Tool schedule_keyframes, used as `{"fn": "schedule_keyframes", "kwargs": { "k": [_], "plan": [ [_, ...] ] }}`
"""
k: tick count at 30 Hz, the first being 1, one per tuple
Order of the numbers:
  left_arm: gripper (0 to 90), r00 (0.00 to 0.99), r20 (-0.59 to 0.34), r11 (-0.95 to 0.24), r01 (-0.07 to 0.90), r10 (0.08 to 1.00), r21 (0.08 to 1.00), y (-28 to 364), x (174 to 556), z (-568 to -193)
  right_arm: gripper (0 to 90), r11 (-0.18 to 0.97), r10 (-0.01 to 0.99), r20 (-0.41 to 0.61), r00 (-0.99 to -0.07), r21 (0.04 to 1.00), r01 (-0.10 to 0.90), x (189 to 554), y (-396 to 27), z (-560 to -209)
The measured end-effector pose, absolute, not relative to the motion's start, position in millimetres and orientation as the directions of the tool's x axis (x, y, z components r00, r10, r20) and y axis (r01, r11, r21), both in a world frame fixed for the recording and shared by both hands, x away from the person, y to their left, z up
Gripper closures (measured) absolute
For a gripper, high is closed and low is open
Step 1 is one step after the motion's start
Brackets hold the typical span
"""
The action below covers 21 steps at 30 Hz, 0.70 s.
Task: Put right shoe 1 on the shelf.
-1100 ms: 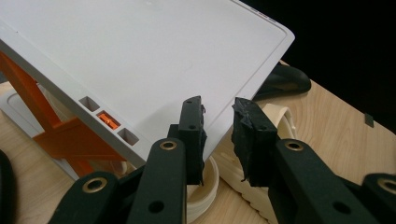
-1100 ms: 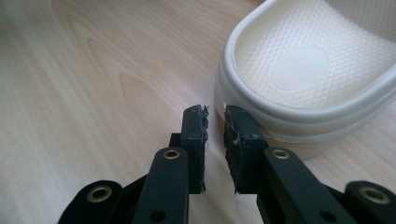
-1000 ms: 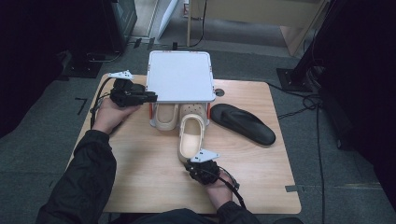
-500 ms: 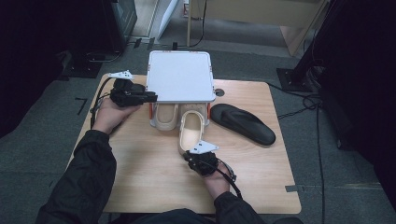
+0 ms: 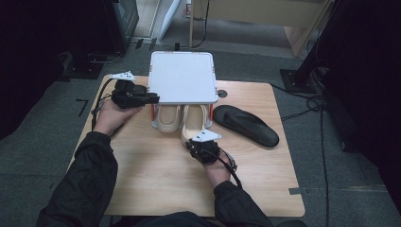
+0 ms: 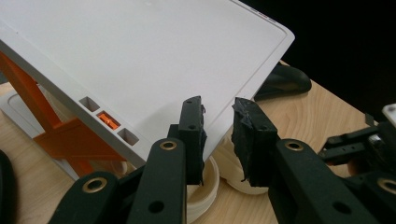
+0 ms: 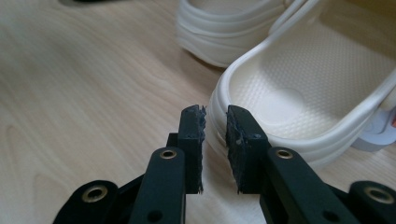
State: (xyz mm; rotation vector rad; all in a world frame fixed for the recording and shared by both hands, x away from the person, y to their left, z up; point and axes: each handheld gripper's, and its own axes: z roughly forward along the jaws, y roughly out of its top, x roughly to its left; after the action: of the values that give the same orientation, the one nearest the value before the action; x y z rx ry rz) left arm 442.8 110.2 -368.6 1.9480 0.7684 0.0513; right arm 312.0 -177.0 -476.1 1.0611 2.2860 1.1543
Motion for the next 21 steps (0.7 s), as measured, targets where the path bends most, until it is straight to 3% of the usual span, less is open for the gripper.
{"fn": "schedule_keyframes", "kwargs": {
  "k": [13,21],
  "plan": [
    [73.8,0.797,-0.278,-0.3,0.487,0.536,0.82,110,443,-368,77.4,0.396,0.752,-0.007,-0.66,0.804,0.443,339,-171,-474],
    [73.9,0.798,-0.277,-0.3,0.486,0.536,0.821,110,443,-369,75.3,0.39,0.772,-0.006,-0.636,0.793,0.467,334,-175,-476]
  ]
}}
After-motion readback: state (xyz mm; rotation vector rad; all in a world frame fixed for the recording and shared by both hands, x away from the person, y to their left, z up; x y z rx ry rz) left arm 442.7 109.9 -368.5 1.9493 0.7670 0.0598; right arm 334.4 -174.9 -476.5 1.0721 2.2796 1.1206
